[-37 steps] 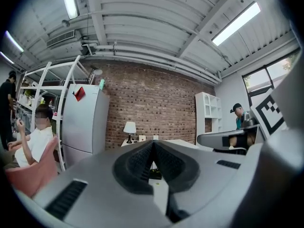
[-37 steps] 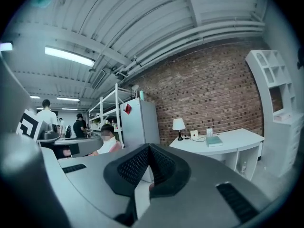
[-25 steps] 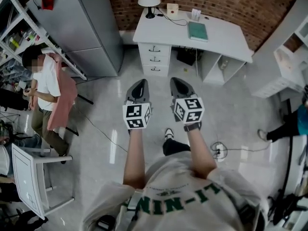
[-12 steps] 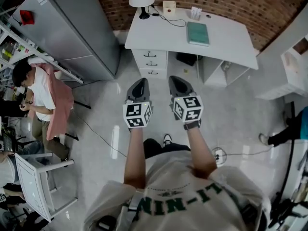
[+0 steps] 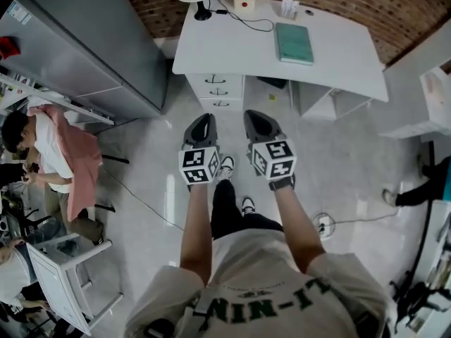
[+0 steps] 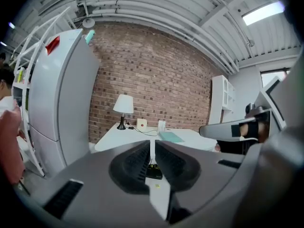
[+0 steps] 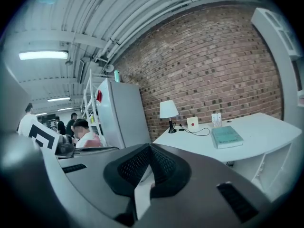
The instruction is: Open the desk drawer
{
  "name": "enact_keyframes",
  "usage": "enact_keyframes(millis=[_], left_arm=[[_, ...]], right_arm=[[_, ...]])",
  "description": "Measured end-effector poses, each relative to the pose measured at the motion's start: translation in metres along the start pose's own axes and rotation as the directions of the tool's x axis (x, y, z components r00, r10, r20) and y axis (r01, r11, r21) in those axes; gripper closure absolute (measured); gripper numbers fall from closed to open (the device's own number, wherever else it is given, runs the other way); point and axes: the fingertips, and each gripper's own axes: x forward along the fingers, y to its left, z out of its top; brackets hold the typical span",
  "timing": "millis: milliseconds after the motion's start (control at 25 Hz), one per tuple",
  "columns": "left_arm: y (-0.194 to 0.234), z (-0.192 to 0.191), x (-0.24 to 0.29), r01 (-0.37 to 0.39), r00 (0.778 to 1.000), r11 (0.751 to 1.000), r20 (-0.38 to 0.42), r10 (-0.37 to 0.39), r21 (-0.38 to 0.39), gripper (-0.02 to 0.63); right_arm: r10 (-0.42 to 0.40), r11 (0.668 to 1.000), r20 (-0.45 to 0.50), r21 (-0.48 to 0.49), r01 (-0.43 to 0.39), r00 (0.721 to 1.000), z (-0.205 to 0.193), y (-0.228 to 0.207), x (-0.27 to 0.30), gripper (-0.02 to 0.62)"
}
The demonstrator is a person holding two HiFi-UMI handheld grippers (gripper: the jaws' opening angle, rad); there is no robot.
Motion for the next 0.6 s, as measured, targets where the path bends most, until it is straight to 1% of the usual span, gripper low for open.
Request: enact_keyframes(millis=[200,400,480,600], left_arm=[[0.027,-0.042,0.060,0.043,0.996,0.996,-0.073,-0.048,-0.077,0.568],[0.057,-0.084,0.115,0.046,0.990,0.983,-0.120,-0.068,-0.177,0.549],[0.068,-0.101,0.139,0.044,0.988,0.971,-0.131,-0.076,-0.237,0.541],[0.077,-0.131,0.168,0.042,0.984,0.941,-0.147,-0.096,-0.335,0.528]], right_arm=[[-0.031,0.999,-0.052,0.021,0.032,0.998,-0.027,-0.025,0.052,0.601],[-0.035,0.999,-0.095,0.031,0.038,0.995,-0.055,-0.042,0.105,0.601],[-0.038,0.999,-0.111,0.031,0.041,0.993,-0.067,-0.052,0.125,0.601],[-0.050,0.997,-0.142,0.043,0.057,0.989,-0.091,-0.068,0.145,0.601]])
